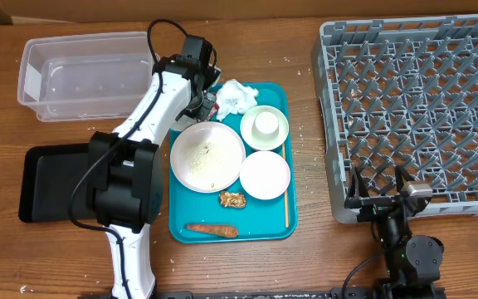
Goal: Sort waste into correct bins and load items into the dishwasher
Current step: 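Close the left gripper on the red wrapper and lift it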
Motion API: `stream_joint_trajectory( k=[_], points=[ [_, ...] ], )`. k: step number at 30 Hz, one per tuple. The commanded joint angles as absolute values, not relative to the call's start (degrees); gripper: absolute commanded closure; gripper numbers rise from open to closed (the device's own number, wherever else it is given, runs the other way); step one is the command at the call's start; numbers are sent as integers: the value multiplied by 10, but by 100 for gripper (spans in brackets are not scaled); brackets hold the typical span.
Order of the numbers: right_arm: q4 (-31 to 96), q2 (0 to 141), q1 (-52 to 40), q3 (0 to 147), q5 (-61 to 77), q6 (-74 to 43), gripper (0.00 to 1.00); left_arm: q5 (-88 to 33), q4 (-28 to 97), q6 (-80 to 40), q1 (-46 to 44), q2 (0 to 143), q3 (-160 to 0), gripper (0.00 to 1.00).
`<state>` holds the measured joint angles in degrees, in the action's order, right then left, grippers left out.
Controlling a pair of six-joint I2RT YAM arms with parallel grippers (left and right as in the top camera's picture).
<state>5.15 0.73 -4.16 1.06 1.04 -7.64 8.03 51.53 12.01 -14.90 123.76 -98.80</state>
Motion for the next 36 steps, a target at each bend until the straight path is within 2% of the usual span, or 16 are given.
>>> stream_joint_trajectory(
  k=[1,17,33,36],
  points=[
    [48,2,-45,5,7,-74,0,95,536,93,-148,1215,-1011,96],
    [48,2,-45,5,7,-74,0,59,552,70,-149,1127,-1015,96],
    [48,2,-45,5,7,-74,0,37,605,70,-150,1124,-1012,96],
    [48,2,-45,5,7,-74,0,67,617,68,-150,1124,-1006,96]
  ],
)
